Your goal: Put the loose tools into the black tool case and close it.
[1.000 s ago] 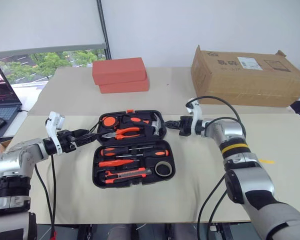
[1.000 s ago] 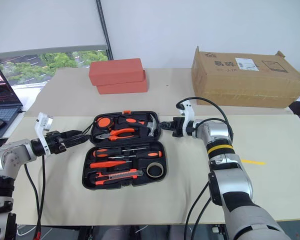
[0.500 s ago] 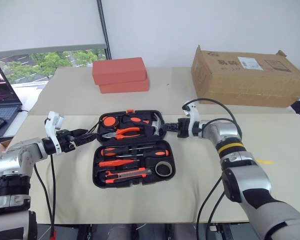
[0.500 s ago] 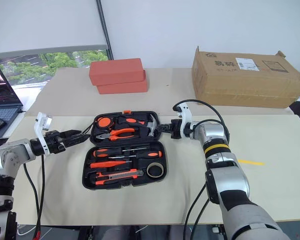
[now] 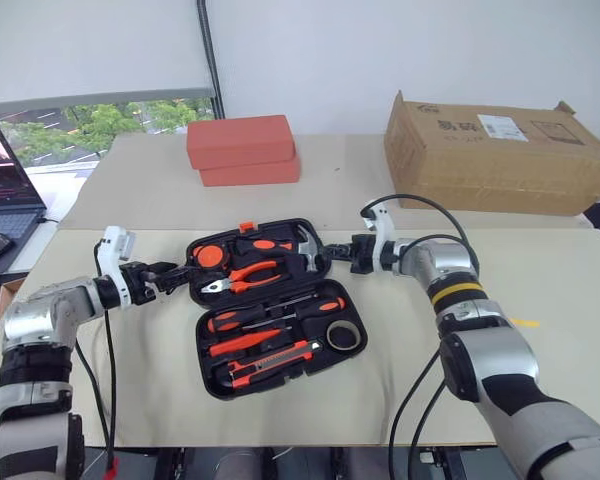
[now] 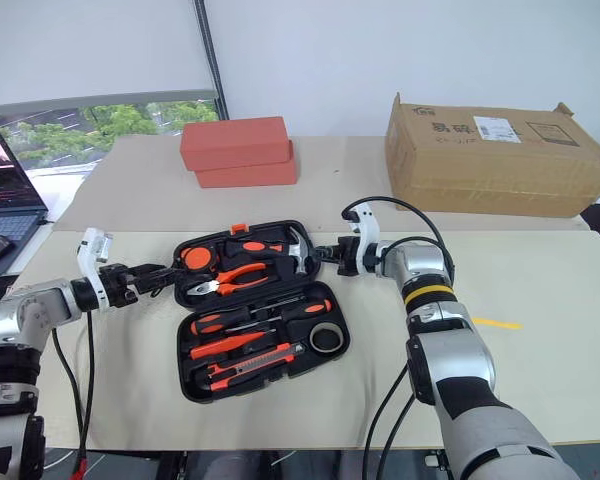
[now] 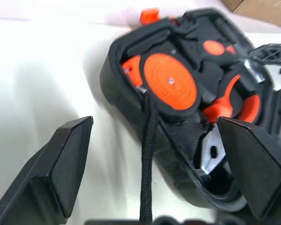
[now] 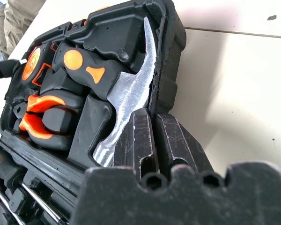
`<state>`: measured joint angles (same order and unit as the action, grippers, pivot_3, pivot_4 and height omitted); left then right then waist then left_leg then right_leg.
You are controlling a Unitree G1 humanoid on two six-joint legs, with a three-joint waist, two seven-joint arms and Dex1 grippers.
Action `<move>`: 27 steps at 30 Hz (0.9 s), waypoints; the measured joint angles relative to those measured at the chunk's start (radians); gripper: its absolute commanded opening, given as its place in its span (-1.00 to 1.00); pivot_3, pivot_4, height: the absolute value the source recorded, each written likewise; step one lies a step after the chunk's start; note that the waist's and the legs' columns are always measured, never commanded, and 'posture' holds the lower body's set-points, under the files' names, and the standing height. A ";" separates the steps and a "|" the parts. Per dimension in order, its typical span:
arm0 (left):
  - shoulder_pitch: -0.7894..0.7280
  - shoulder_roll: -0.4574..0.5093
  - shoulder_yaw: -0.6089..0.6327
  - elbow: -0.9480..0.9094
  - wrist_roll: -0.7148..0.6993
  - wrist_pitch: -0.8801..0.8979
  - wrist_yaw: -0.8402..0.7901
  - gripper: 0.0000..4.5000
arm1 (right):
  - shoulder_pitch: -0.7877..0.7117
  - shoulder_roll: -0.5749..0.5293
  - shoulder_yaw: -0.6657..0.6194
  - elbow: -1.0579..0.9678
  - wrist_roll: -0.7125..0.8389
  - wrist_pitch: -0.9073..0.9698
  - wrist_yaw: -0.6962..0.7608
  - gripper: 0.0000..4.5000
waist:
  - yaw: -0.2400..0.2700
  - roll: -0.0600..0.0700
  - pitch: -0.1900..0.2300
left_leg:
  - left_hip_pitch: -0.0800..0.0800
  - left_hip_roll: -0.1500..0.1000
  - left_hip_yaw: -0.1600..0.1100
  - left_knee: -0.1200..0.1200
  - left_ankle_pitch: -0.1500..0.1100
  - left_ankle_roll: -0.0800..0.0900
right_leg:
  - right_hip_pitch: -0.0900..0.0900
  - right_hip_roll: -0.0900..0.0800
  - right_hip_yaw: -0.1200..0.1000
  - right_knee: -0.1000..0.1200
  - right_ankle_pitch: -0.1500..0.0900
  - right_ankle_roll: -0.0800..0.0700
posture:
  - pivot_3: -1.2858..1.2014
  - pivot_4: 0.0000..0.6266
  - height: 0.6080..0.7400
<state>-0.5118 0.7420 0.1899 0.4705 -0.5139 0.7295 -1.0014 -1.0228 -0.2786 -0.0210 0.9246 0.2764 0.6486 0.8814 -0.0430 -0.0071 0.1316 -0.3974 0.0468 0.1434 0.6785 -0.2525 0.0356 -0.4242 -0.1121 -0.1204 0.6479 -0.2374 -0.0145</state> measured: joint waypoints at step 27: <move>-0.119 -0.134 -0.009 0.057 0.028 -0.005 0.052 -0.98 | 0.000 -0.070 -0.057 0.001 0.001 -0.005 -0.055 -1.00 | 0.033 0.000 0.000 | -0.002 -0.002 -0.002 0.001 0.000 0.000 | 0.000 -0.002 -0.002 0.000 0.000 0.000 | 0.03 -0.52 0.57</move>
<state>-0.6311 0.6082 0.1805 0.5270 -0.4859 0.7249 -0.9494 -1.0224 -0.3482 -0.0777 0.9258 0.2777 0.6432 0.8265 -0.0095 -0.0073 0.1318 -0.3993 0.0446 0.1416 0.6795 -0.2521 0.0358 -0.4243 -0.1143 -0.1227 0.6475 -0.2373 -0.0144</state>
